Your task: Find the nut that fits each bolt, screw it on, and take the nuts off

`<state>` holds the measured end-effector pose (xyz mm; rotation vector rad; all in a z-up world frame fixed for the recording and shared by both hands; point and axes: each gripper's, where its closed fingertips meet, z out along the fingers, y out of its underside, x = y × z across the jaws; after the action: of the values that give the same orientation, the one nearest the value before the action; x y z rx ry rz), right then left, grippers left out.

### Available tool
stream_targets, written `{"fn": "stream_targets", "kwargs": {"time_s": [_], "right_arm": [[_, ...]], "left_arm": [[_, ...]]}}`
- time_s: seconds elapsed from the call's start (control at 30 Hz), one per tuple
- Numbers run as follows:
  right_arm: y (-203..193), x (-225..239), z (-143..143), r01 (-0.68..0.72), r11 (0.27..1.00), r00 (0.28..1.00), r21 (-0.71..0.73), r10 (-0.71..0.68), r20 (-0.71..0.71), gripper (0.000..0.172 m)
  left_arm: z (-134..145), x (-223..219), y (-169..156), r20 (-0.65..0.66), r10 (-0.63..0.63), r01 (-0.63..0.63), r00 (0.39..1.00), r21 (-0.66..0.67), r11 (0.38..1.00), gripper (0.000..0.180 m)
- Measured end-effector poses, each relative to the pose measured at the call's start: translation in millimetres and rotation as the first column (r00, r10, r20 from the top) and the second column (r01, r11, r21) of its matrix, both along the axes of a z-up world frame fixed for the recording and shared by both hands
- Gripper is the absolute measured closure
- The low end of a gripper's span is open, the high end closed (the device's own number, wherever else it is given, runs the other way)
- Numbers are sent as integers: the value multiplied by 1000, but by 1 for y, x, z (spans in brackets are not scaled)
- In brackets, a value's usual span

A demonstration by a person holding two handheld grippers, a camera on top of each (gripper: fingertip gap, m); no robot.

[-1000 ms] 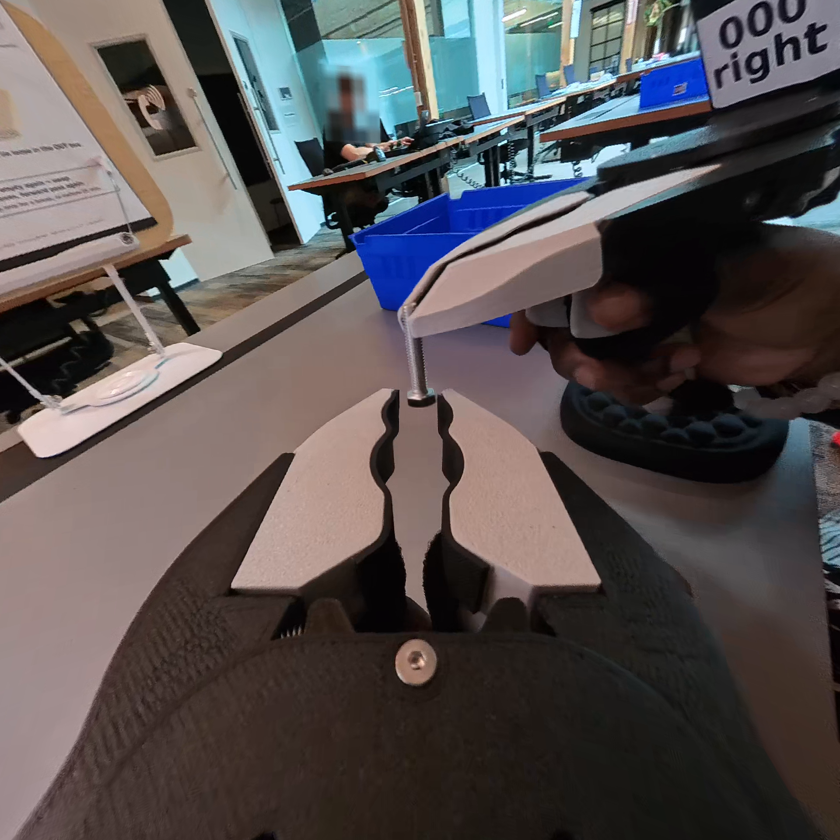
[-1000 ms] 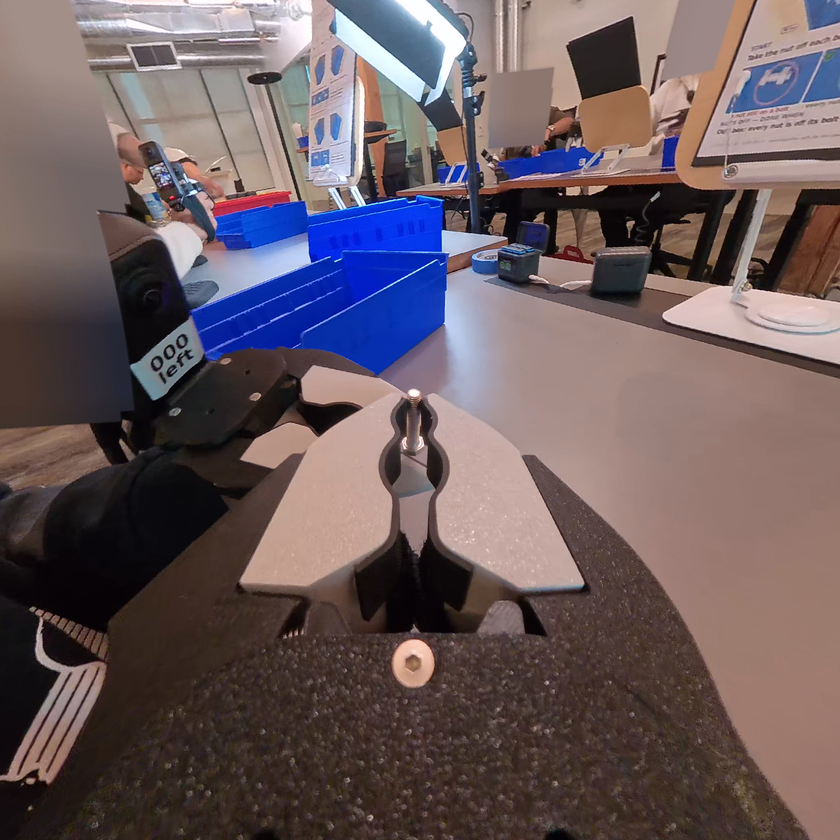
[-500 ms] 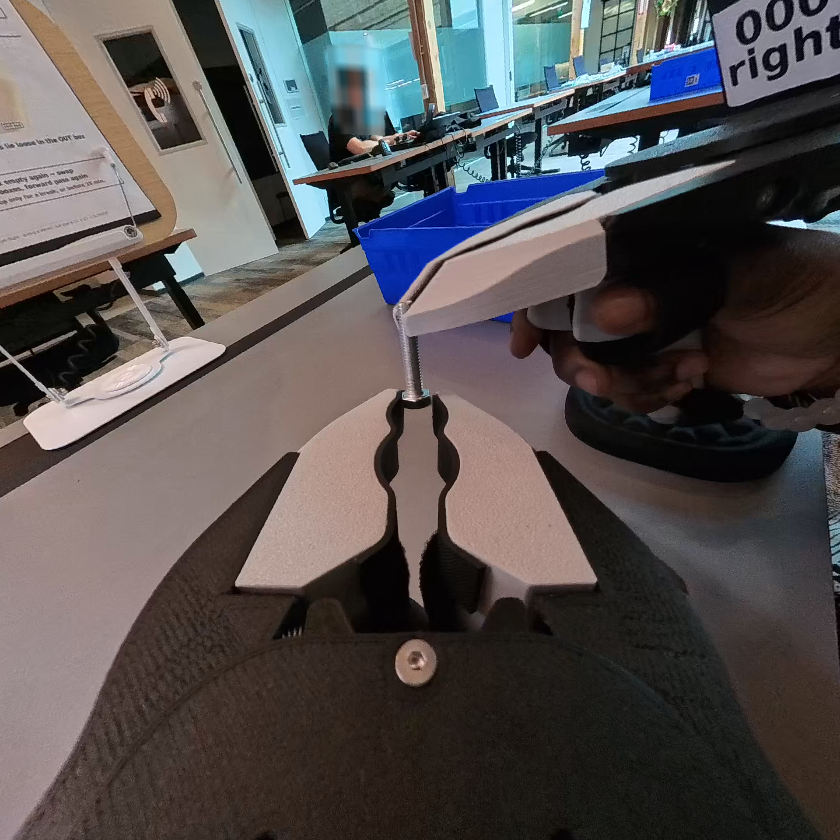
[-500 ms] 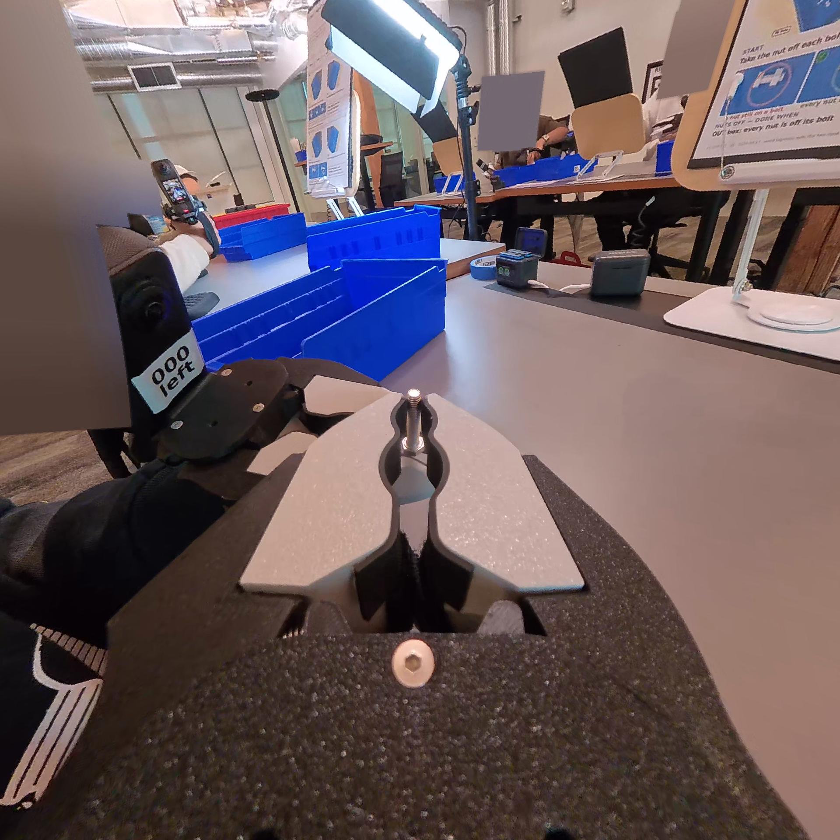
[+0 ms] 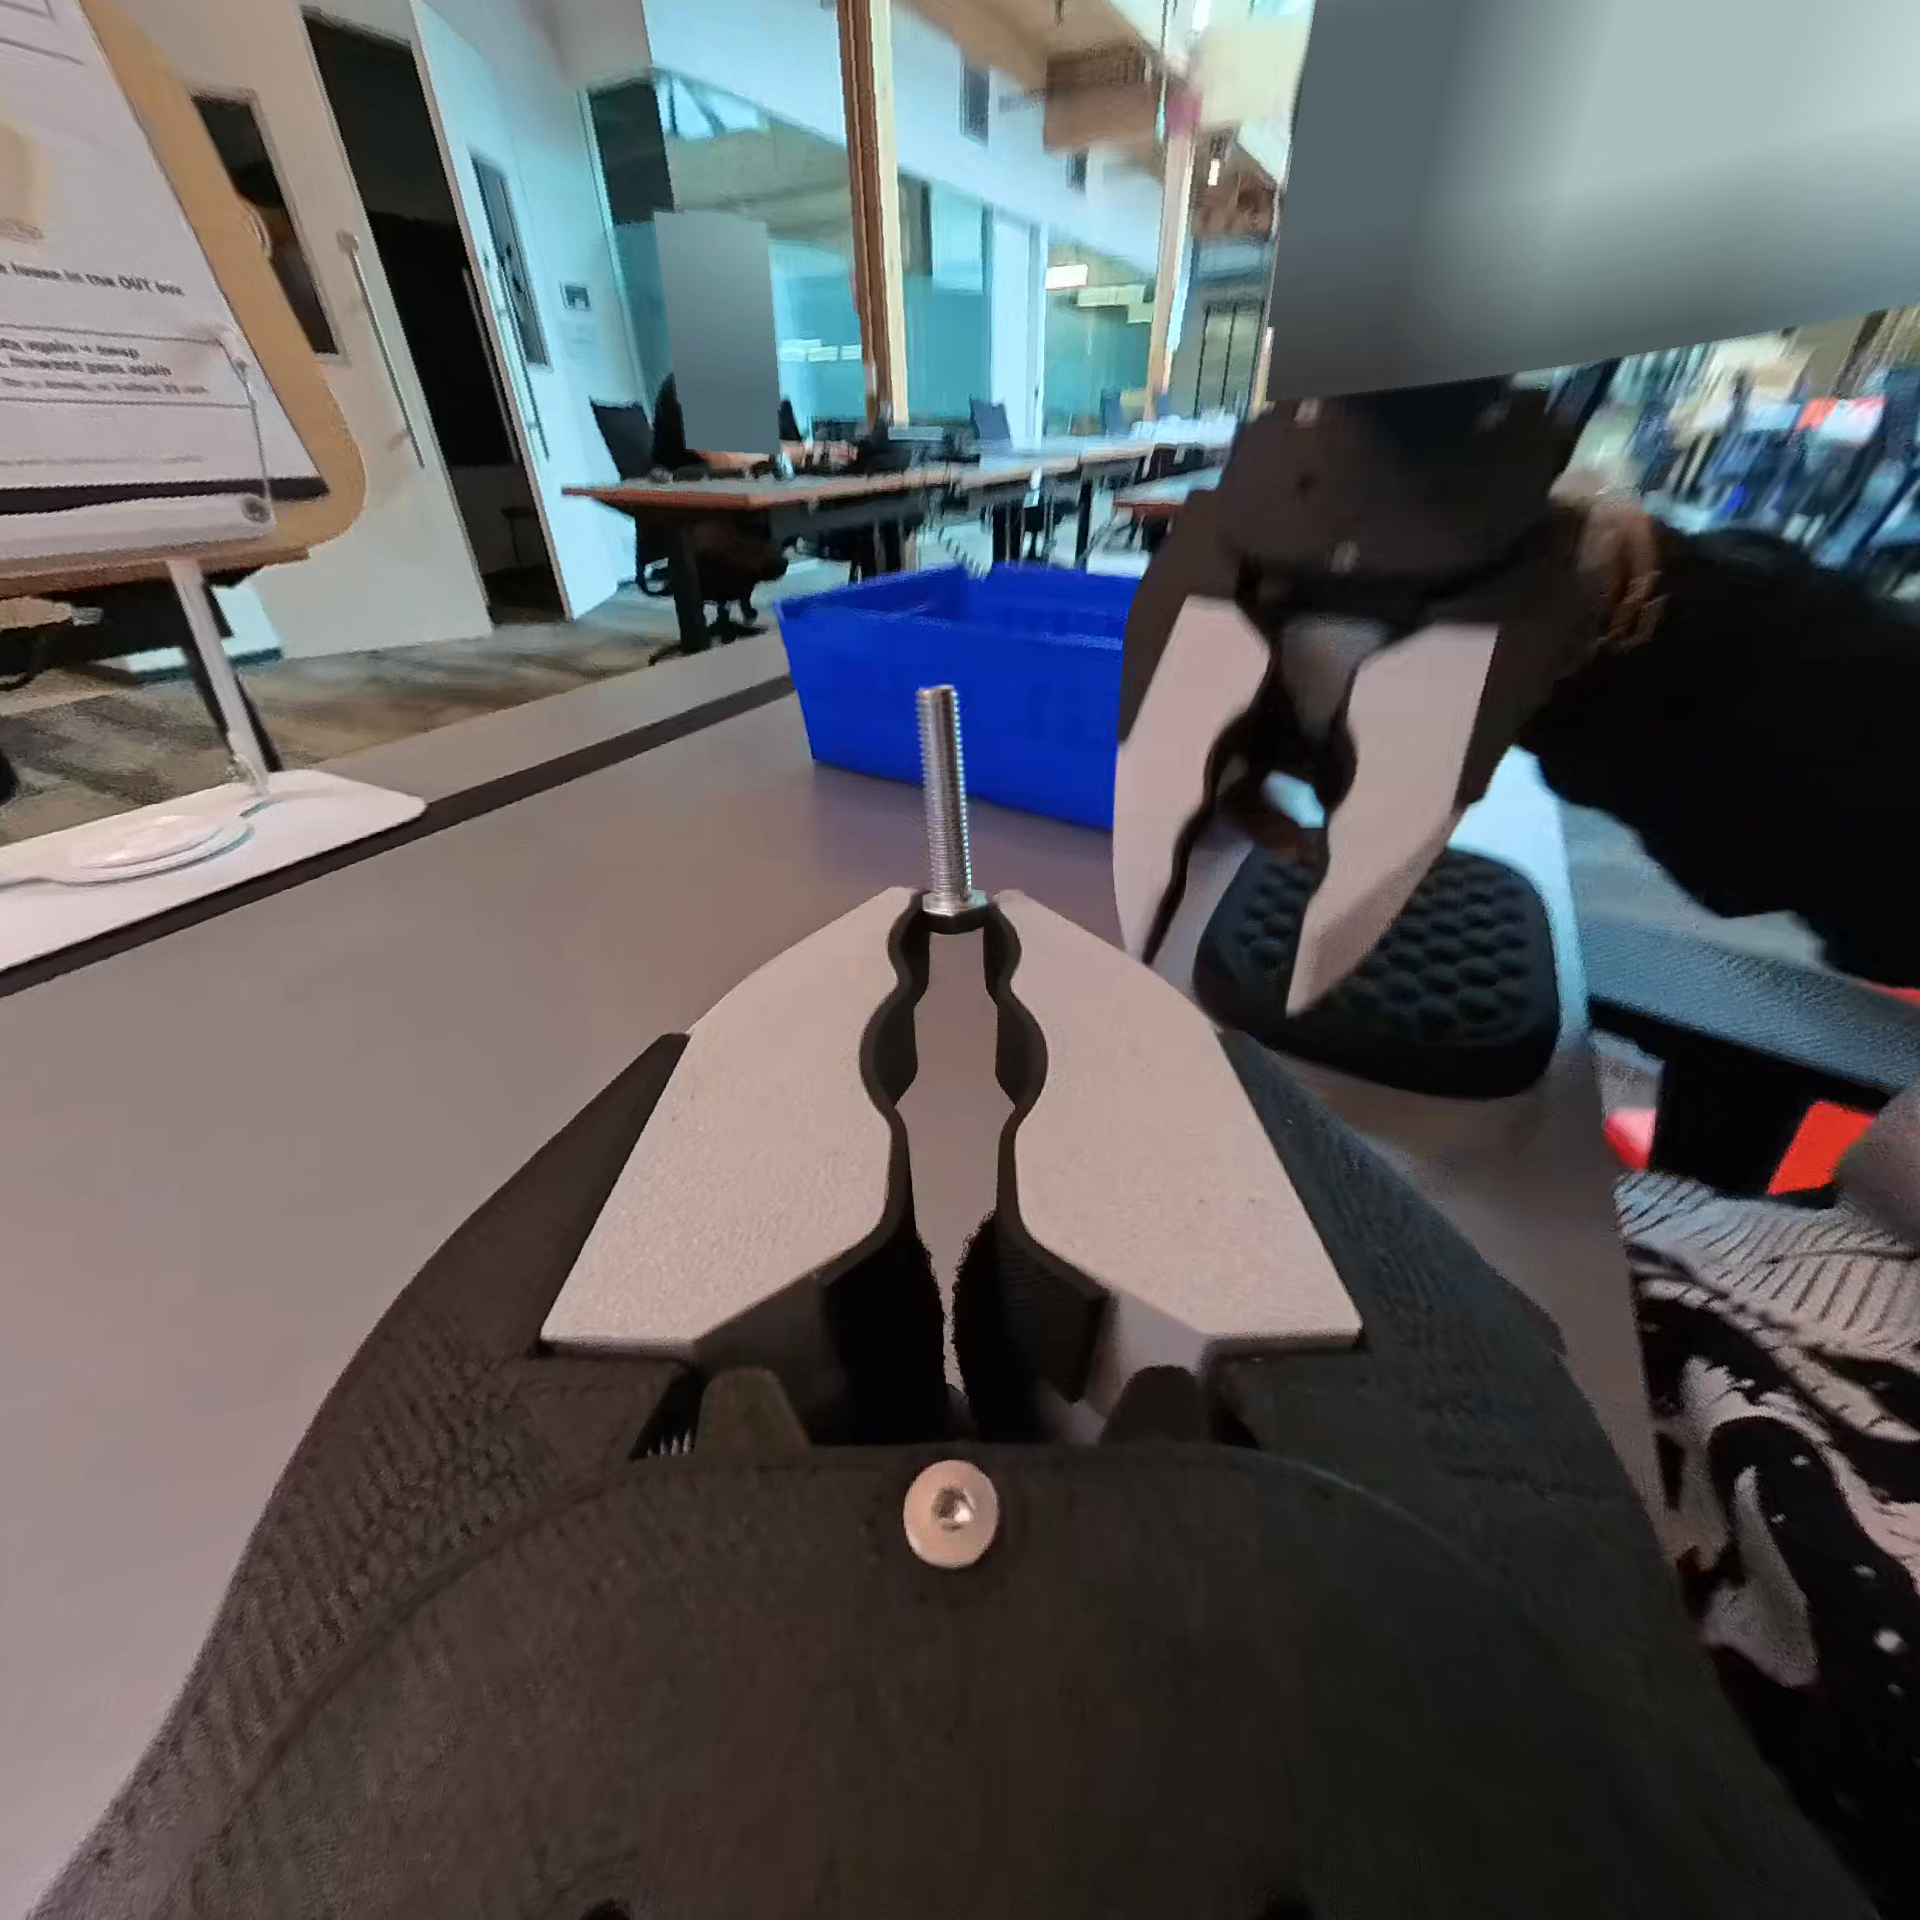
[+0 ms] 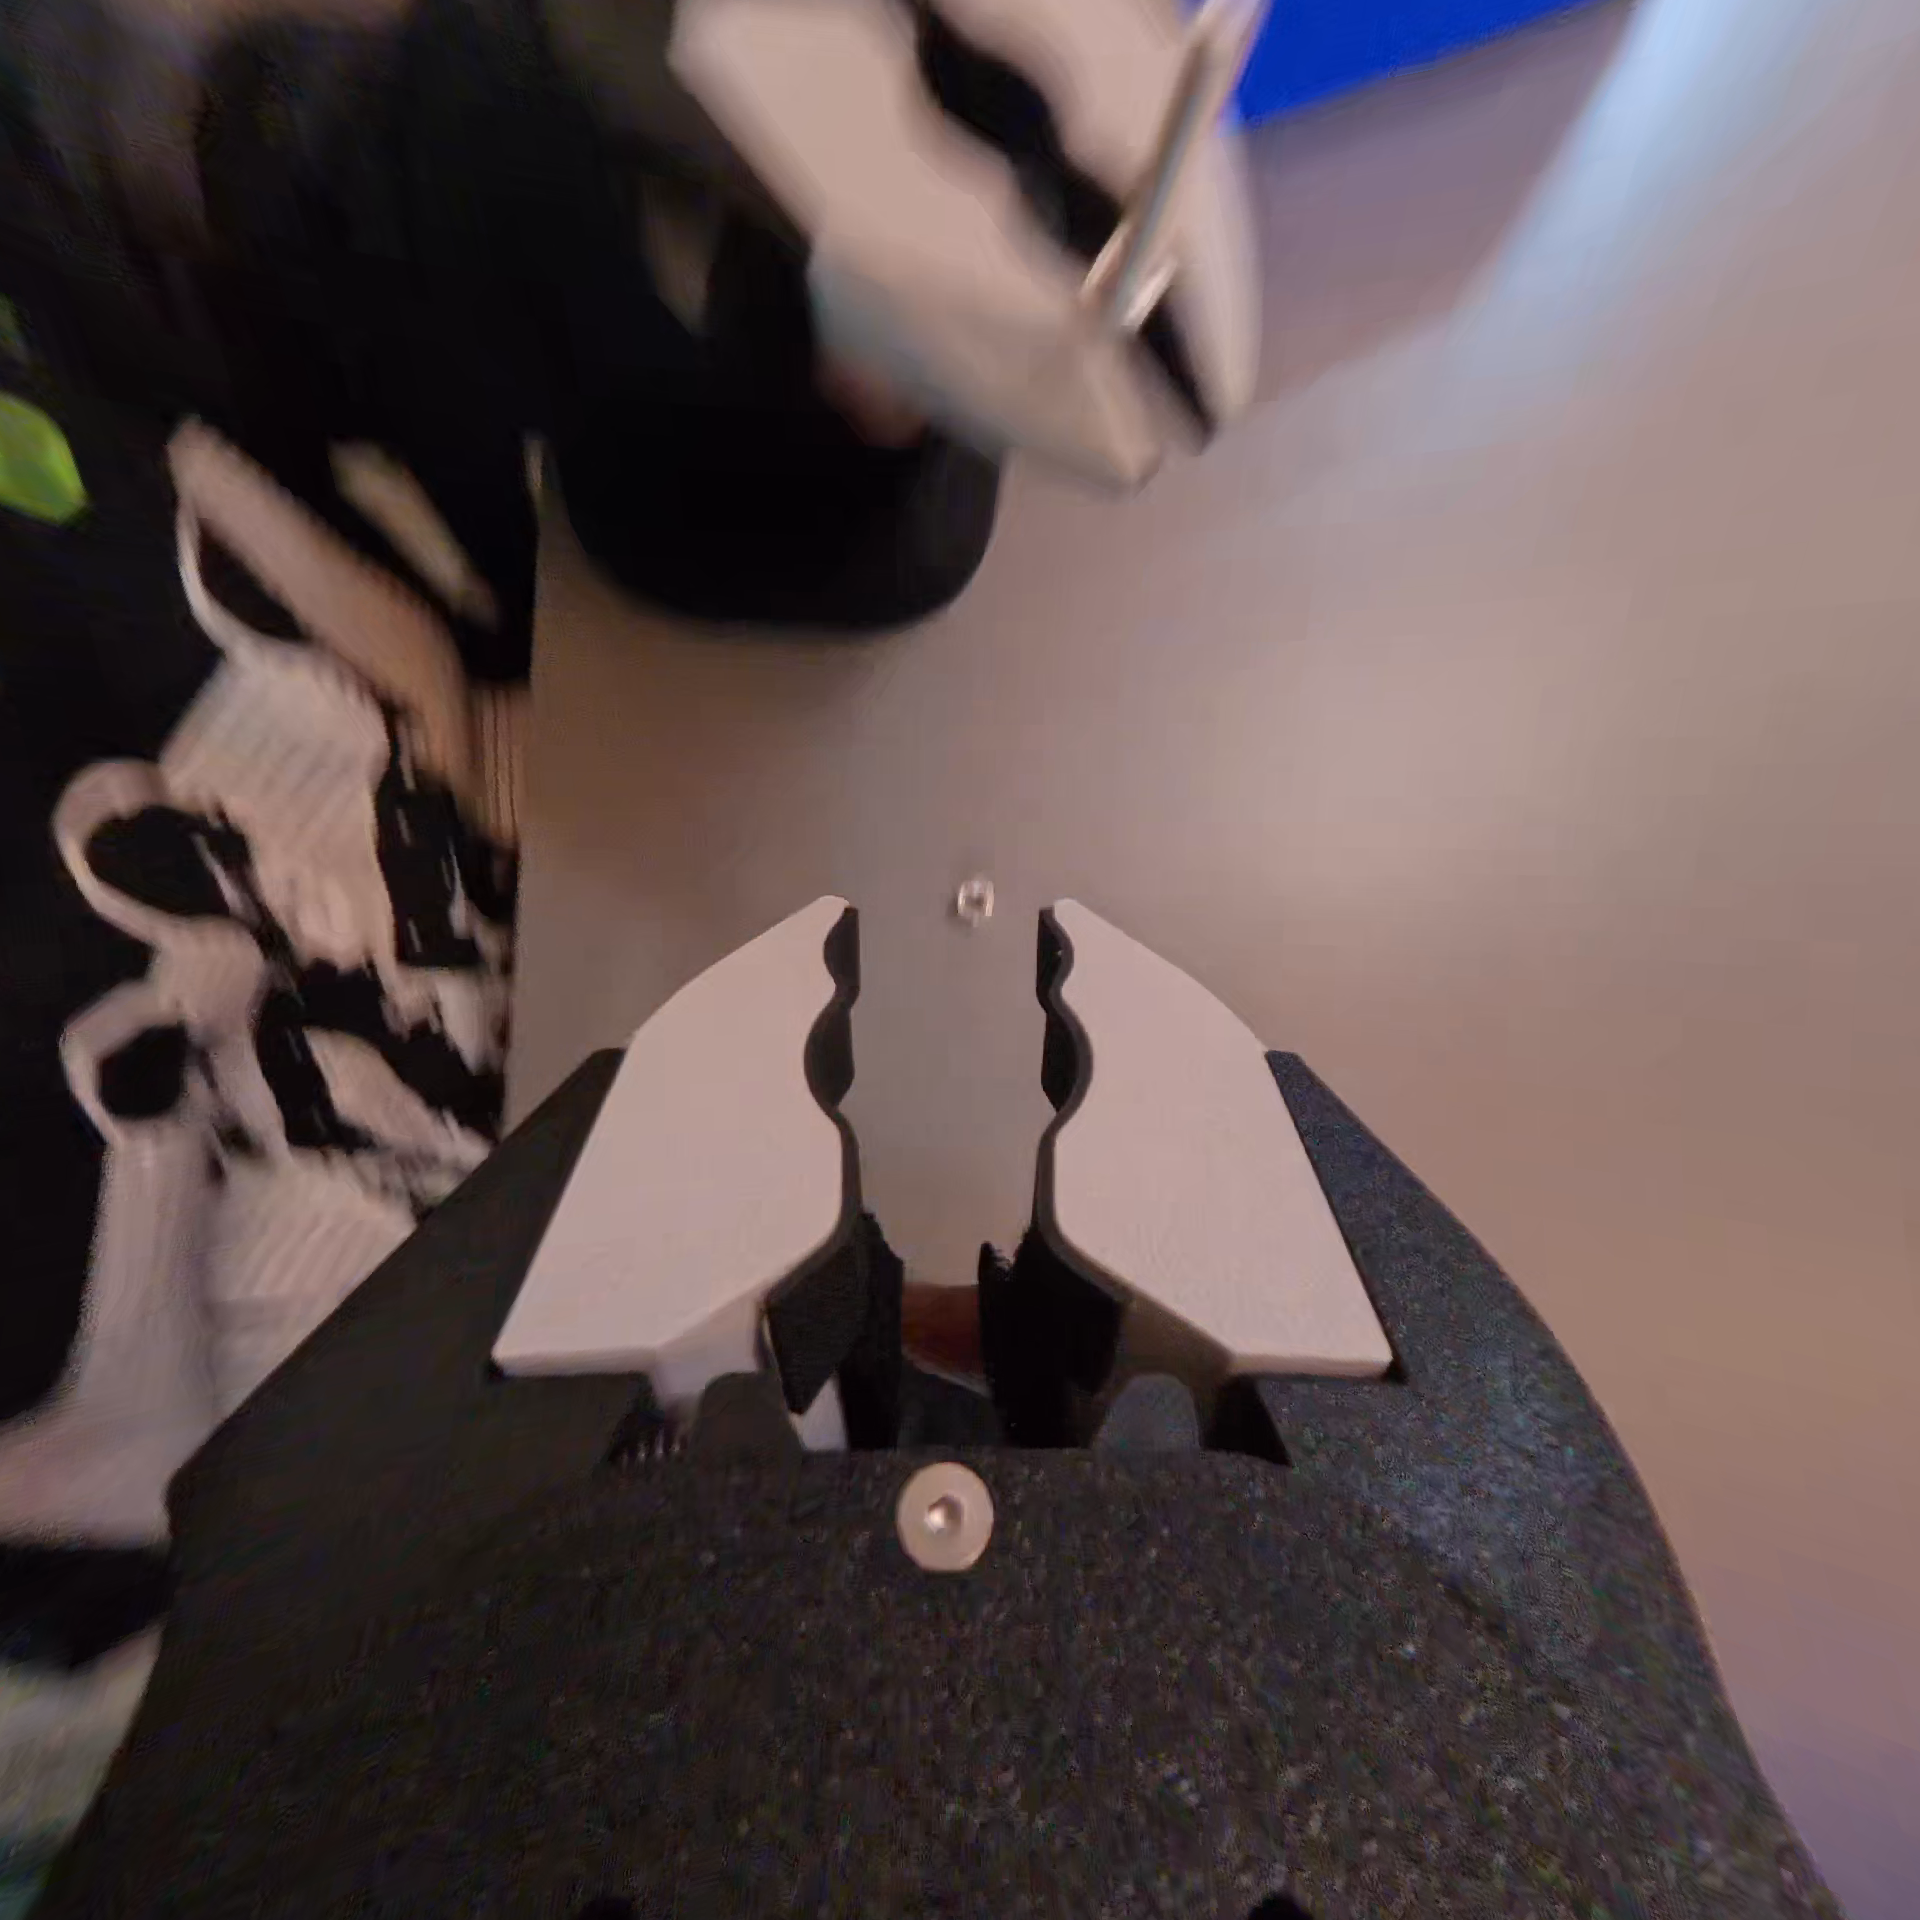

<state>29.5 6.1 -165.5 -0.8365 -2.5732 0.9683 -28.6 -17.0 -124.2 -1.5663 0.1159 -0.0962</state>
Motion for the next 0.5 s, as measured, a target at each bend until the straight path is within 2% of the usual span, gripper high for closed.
{"fn": "stream_targets", "kwargs": {"time_s": [0.1,0.2,0.27,0.37,0.5], "right_arm": [[-3,7,-29,-285,939,957,193,267,113,143],[-9,1,-48,-457,854,887,249,417,198,146],[-14,-5,-52,-561,789,828,252,530,183,146],[-18,-11,-52,-674,693,735,255,663,142,146],[-12,-13,-61,-749,600,658,281,721,216,148]], "left_arm": [[5,-5,-5,85,-24,20,996,42,999,170],[5,-5,-7,103,-35,29,994,53,998,170],[6,-7,-9,115,-36,28,993,67,997,170],[8,-13,-12,156,-21,8,988,86,996,171],[9,-16,-12,174,-17,1,985,92,996,171]]}}
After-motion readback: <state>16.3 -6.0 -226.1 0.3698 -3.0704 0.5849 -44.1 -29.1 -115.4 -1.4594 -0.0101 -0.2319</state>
